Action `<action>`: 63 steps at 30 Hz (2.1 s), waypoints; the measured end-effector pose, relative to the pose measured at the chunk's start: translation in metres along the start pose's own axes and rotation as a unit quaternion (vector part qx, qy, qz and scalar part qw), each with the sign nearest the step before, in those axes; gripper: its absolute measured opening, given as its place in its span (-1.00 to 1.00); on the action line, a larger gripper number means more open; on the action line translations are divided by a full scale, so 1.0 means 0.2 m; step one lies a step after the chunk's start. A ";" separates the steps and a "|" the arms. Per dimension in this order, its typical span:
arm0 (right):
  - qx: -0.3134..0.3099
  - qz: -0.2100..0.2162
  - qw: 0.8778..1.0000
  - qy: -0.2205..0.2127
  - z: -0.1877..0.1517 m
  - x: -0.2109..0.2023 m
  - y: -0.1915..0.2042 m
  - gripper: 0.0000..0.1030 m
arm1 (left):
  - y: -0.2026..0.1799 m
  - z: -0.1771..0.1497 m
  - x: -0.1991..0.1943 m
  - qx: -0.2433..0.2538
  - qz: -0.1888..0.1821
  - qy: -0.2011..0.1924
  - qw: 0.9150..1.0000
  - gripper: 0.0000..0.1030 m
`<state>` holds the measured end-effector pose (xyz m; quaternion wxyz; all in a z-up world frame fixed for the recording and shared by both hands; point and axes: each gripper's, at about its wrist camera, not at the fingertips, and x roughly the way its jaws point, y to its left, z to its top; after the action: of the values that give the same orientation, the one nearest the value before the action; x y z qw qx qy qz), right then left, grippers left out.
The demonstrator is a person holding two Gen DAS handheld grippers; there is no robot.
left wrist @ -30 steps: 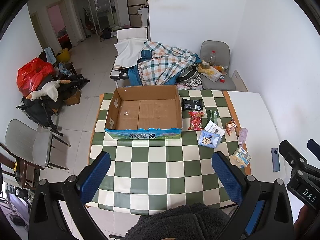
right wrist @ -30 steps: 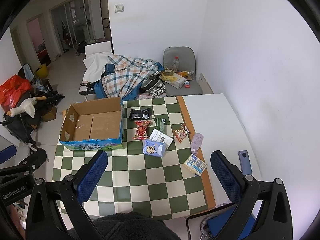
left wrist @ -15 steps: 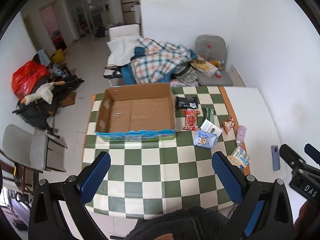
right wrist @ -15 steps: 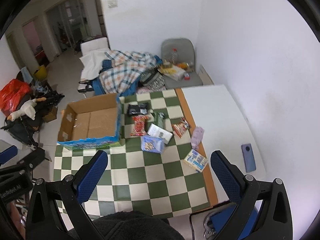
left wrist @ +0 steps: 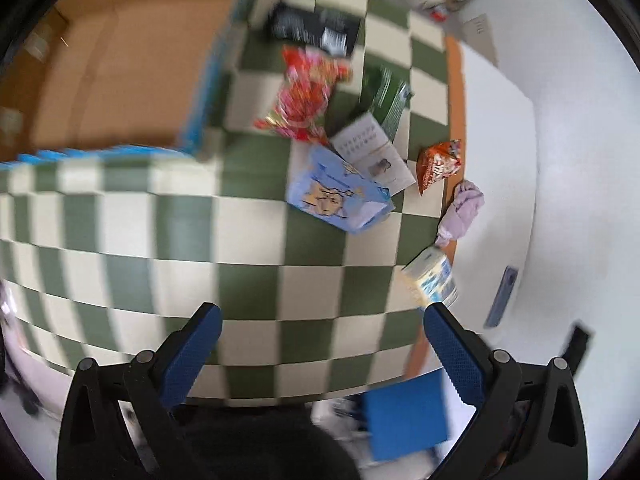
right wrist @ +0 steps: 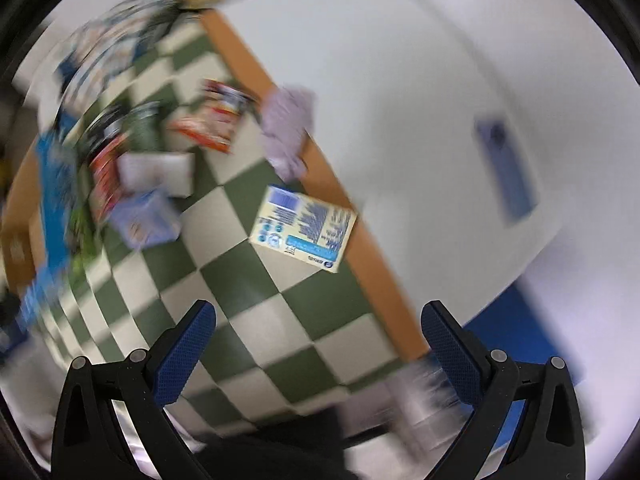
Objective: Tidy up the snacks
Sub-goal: 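Grasp the blue cartoon tissue pack with the left gripper while the right grasps the yellow tissue box, then carry the blue pack and yellow box over the cardboard box with both grippers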
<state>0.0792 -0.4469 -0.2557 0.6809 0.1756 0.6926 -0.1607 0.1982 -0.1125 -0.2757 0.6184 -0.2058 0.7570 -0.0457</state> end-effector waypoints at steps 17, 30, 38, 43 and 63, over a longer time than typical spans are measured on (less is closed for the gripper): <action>0.295 0.139 0.939 0.110 0.25 0.79 -0.23 0.97 | -0.05 0.44 0.68 -0.109 0.027 0.087 0.990 0.39; 0.149 0.102 0.978 0.108 0.36 0.80 -0.07 0.86 | -0.24 0.16 0.68 0.124 0.180 0.028 0.975 -0.41; 0.018 0.064 0.995 0.070 0.35 0.71 0.08 1.00 | -0.31 0.01 0.75 0.146 0.188 0.021 0.971 -0.41; -0.062 0.024 0.994 0.089 0.31 0.78 0.26 1.00 | -0.34 0.08 0.65 0.153 0.196 0.019 0.969 -0.42; -0.089 0.137 0.986 0.023 0.08 0.29 0.47 0.85 | -0.26 -0.30 -0.19 0.167 0.098 -0.085 0.977 -0.70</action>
<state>0.1364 -0.3694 -0.3134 0.6933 0.2109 0.6891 0.0007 0.1595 -0.1578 -0.2103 0.7080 -0.0270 0.6995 -0.0930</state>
